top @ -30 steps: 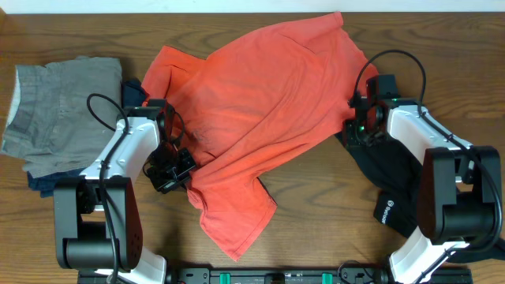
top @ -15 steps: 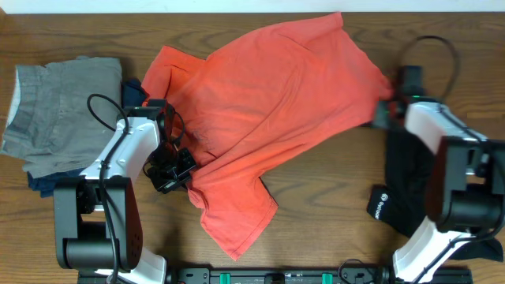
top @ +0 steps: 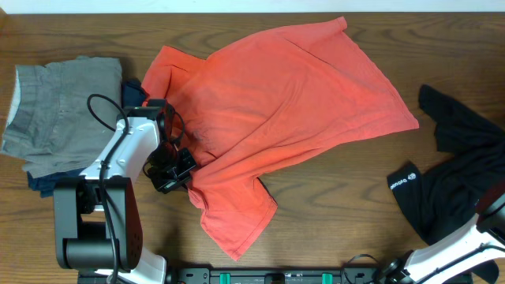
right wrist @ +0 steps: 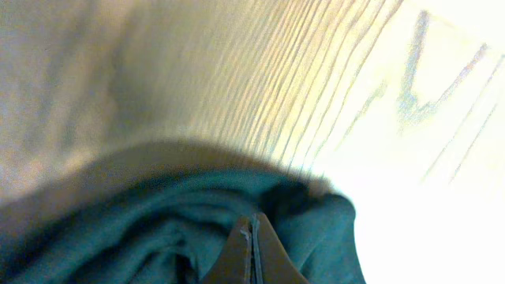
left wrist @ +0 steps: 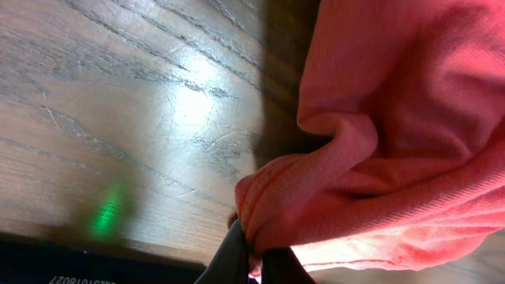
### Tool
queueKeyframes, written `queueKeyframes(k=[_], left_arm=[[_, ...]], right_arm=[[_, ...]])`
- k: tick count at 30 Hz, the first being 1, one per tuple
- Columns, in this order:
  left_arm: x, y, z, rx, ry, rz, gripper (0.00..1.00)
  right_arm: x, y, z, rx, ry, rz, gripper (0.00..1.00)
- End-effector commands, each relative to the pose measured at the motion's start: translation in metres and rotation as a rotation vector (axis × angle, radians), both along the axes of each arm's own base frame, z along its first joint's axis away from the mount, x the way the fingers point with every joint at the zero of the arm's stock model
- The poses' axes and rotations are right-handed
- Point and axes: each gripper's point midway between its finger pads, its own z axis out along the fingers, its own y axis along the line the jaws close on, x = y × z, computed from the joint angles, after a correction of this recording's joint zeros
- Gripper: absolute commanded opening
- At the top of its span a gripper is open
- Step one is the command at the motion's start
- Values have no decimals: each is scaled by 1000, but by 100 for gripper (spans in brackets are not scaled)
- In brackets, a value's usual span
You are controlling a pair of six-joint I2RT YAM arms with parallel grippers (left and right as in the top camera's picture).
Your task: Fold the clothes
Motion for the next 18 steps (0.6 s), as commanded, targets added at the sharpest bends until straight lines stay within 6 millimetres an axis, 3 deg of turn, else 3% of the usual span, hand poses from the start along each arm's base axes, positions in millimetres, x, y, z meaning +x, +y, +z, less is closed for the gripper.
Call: queueKeyframes(k=[1,4,8,15,18], left_arm=[[-1,1,1,4,-6,-18,6],[-1,1,1,4,-7,-18,6],[-1,1,1,4,-7,-18,6],[-1,1,1,4,-7,-19,6],[-1,1,1,4,-7,-19,6]], right_arm=[[36,28,12,147,-159,182,2],[51,79,7,319,-197,374,6],[28,143,-13,491,-20,467,1],[-24,210,-39,645,280,515,1],[-51,227,-48,698,399,515,1]])
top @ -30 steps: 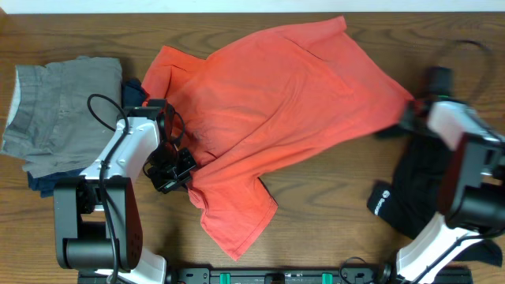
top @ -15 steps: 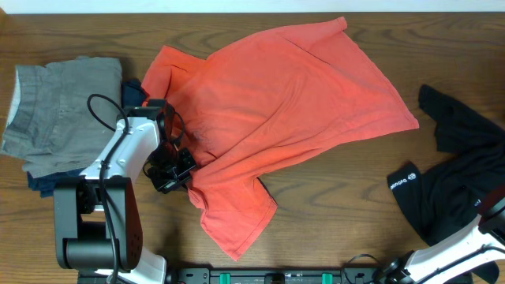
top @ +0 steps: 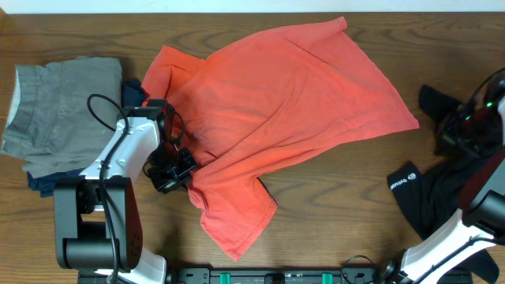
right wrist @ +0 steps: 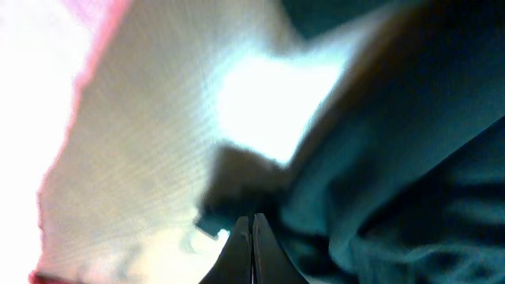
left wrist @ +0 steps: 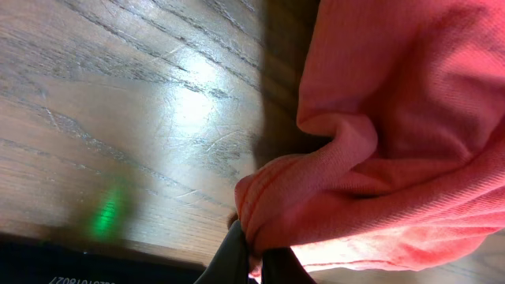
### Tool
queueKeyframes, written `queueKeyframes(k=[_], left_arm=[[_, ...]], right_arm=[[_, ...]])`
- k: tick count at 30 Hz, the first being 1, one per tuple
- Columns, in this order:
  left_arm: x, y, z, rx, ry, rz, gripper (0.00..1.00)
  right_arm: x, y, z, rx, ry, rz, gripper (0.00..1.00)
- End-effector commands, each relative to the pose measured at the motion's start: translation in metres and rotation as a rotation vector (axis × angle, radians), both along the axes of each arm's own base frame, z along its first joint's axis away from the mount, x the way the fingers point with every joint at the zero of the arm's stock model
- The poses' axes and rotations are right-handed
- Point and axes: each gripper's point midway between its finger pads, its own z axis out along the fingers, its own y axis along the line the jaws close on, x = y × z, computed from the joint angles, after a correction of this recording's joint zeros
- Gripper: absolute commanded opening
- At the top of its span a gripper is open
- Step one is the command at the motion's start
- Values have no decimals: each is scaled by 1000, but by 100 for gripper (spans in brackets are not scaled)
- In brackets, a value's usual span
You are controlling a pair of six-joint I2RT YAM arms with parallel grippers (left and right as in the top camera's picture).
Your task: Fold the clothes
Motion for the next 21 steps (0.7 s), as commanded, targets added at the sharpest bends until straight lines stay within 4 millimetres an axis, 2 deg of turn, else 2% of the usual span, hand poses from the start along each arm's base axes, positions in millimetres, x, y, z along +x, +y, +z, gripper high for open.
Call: queueKeyframes(k=[1,8,12,15,17,21], left_arm=[[-1,1,1,4,-6,-19,6],[1,1,0,4,-13,-19,6],[1,1,0,3,-16,-19,6],[1,1,0,3,-15,-19,6],[1,1,0,3,-15,-19,6],[1,1,0,3,-15,-19,6]], right_arm=[[-25,10,-9,-5,97,58,1],[-70,32,-33,59,245,65,4],[-89,17,-41,-72,345,-9,1],[-92,-8,-43,-249,381,-98,1],[-89,-18,-45,-305,368,-135,1],[-62,-44,-57,-392,237,-229,4]])
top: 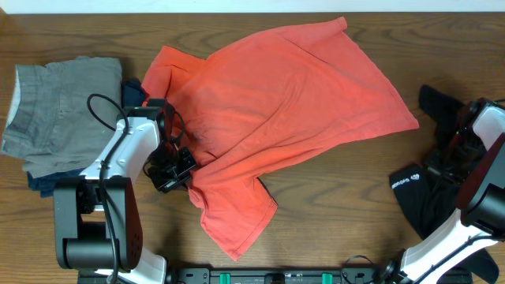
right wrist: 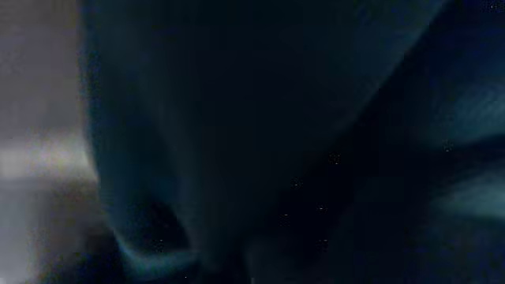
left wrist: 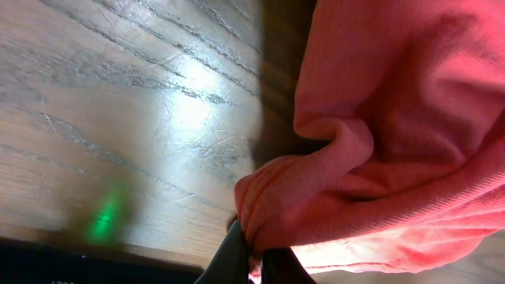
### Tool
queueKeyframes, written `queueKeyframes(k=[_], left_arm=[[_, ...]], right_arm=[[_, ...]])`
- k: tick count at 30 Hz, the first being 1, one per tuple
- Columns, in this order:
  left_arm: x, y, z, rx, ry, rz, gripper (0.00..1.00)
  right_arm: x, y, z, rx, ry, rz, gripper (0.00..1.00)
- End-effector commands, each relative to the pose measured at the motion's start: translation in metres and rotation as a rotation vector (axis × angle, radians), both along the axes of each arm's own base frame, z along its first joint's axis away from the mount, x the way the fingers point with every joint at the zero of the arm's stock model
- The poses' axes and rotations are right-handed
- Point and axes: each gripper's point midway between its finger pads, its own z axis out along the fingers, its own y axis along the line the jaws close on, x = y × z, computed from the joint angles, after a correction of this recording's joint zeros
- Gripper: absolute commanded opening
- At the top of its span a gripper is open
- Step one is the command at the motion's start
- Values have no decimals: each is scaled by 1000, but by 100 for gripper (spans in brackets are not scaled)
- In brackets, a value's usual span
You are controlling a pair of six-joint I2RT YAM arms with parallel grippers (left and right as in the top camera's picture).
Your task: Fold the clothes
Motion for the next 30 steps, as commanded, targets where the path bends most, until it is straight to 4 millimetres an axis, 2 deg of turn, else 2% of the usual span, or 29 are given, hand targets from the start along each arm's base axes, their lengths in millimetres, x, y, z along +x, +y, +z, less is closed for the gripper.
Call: queueKeyframes(k=[1,3,7,10,15,17,18,19,21,22,24,26,30], left_arm=[[-1,1,1,4,-6,-19,6],[-1,1,1,4,-6,-19,6],[-2,1,1,4,-2,-19,6],[-2,1,1,4,-2,-18,6],[-2,1,1,4,-2,-18,5],[-2,1,1,5,-1,-15,6],[-2,1,1,5,-2,-15,6],[-2,1,1,5,-2,-15,6],[-1,1,1,5,-3,-14,6],[-1,1,1,5,-6,-15,6],[-1,1,1,5,-6,-14,6],[-1,1,1,5,-6,-15,6],[-1,1,1,5,-6,-15,6]], right_arm=[[9,-32,-1,-158,-53,-86,4],[14,-54,-1,-230,-92,-109,5],[6,-100,4,-349,-125,-188,2],[12,-126,10,-362,-213,-274,1],[16,-169,42,-416,-296,-367,1],[21,-181,60,-433,-328,-395,1],[30,-182,67,-414,-366,-396,1],[42,-180,74,-372,-413,-371,1],[82,-164,88,-215,-577,-242,3],[108,-149,99,-110,-688,-141,6],[136,-126,113,-6,-799,-13,12],[152,-106,116,36,-827,111,14],[172,-71,103,33,-785,349,6]])
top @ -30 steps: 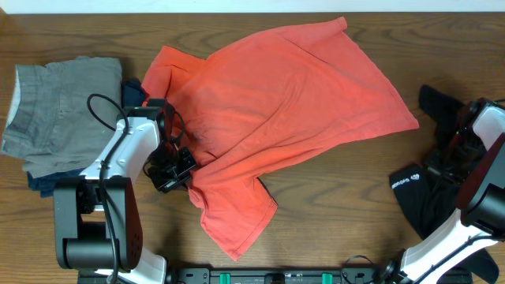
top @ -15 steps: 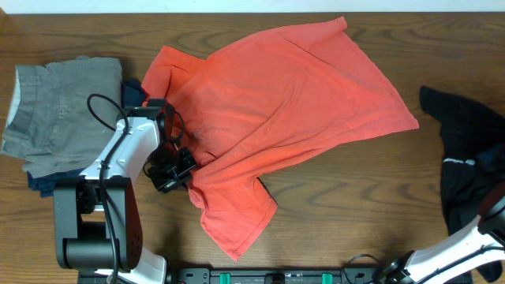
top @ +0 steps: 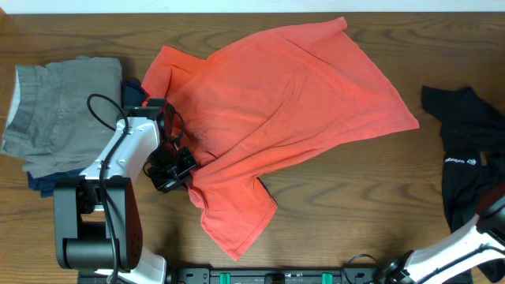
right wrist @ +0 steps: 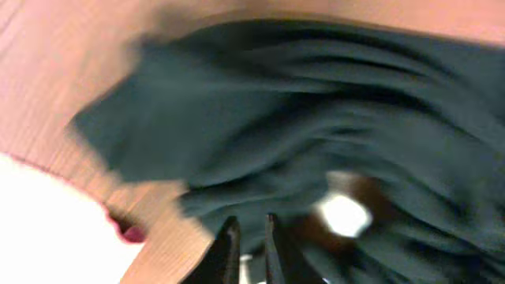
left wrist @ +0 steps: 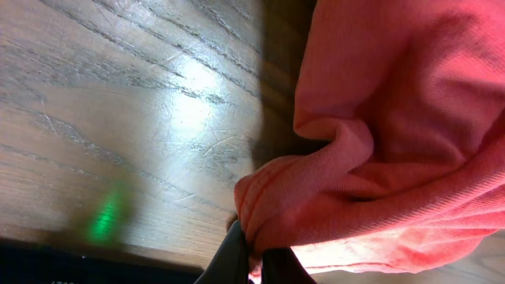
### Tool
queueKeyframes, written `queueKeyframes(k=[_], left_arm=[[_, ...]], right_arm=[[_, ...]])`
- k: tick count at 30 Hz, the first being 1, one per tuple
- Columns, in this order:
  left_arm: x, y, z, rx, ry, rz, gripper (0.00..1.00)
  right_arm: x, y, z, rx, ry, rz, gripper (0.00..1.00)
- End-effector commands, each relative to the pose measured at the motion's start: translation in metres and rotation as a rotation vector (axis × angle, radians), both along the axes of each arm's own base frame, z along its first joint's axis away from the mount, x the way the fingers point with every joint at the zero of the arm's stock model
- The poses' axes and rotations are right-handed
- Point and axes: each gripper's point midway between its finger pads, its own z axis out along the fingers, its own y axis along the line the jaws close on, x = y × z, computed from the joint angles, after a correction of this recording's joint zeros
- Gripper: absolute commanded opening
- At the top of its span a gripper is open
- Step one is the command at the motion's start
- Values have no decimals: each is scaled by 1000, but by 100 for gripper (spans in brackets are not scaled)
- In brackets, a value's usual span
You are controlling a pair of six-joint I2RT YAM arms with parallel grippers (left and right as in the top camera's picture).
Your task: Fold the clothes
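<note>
An orange shirt (top: 276,110) lies spread and rumpled across the middle of the table. My left gripper (top: 168,180) sits at the shirt's lower left edge. In the left wrist view the left gripper (left wrist: 252,241) is shut on a bunched fold of the orange shirt (left wrist: 379,118). A black garment (top: 465,150) with a small white logo lies crumpled at the far right edge. The right wrist view is blurred: my right gripper (right wrist: 248,225) hangs above the black garment (right wrist: 316,134), fingers slightly apart, nothing between them. In the overhead view the right gripper is out of sight.
Folded grey shorts (top: 63,110) lie on a dark blue garment (top: 47,183) at the far left. Bare wooden table (top: 347,205) shows in front of the shirt. Part of the right arm (top: 489,229) shows at the bottom right corner.
The black garment lay with its logo further left under my right arm; now it sits further right, and the arm is gone from over it. The right fingers stand apart. The left gripper is unchanged.
My left gripper has stayed shut on the orange shirt's edge throughout. The right gripper, fingers together, was first off to the right, then over the black garment's upper part, then pressed into it. Now that garment lies shifted right and the gripper is open above it.
</note>
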Motion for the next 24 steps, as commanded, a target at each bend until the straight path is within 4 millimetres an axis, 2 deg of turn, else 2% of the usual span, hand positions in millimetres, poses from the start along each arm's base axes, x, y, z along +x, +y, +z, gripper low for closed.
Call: queueKeyframes(k=[1,6,10,14,18,24], left_arm=[[-1,1,1,4,-5,-15,6],[-1,1,1,4,-5,-15,6],[-1,1,1,4,-5,-15,6],[-1,1,1,4,-5,-15,6],[-1,1,1,4,-4,-15,6],[-1,1,1,4,-4,-14,6]], right_arm=[[28,45,-9,-26,-33,280,5],[52,77,-39,-74,-64,392,12],[53,91,-64,-110,-63,443,17],[52,94,-78,-130,-68,446,19],[48,91,-84,-146,-56,437,23],[44,85,-93,-165,-31,422,24]])
